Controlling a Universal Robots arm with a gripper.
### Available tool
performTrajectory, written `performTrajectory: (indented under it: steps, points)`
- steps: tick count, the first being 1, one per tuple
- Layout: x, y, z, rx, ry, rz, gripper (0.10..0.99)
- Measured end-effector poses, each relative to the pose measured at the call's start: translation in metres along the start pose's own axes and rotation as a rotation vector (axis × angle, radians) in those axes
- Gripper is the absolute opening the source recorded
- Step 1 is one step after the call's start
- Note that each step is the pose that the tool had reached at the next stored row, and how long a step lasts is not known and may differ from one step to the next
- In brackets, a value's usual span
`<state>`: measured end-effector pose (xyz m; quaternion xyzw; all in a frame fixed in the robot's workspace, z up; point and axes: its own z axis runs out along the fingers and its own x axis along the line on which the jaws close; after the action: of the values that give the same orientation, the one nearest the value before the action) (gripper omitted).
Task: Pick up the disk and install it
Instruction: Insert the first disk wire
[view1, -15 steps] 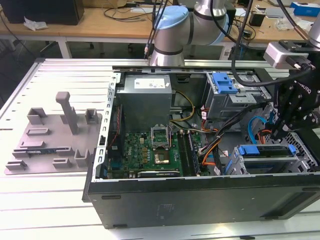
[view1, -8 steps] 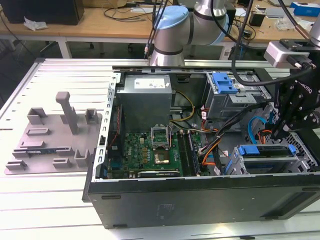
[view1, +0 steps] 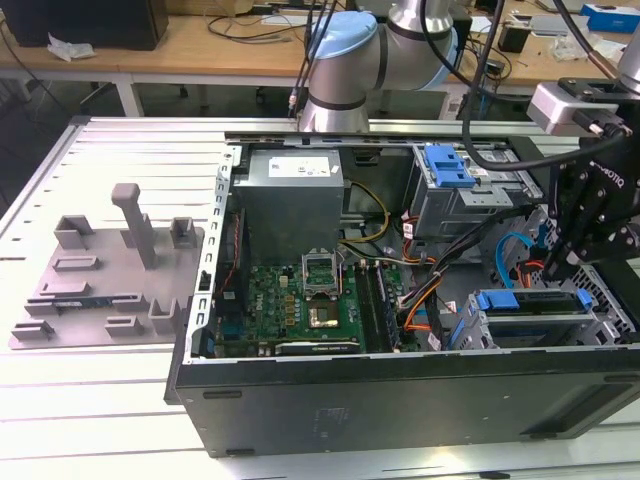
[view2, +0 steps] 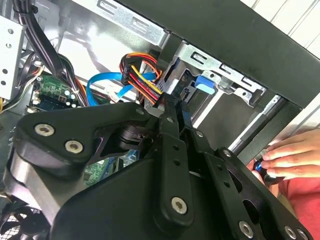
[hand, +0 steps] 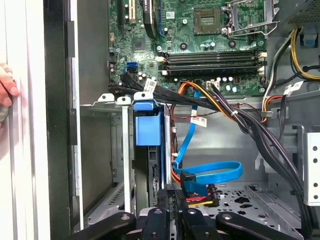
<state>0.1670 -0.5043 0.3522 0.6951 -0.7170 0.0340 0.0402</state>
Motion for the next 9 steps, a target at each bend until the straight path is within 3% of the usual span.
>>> performTrajectory:
  steps: [4,9]
  points:
    - [0.0003,0.0001,0.0000,-0.001,0.0054,0.000,0.165]
    - [0.0009,0.0000,-0.0013,-0.001,0.0054,0.000,0.165]
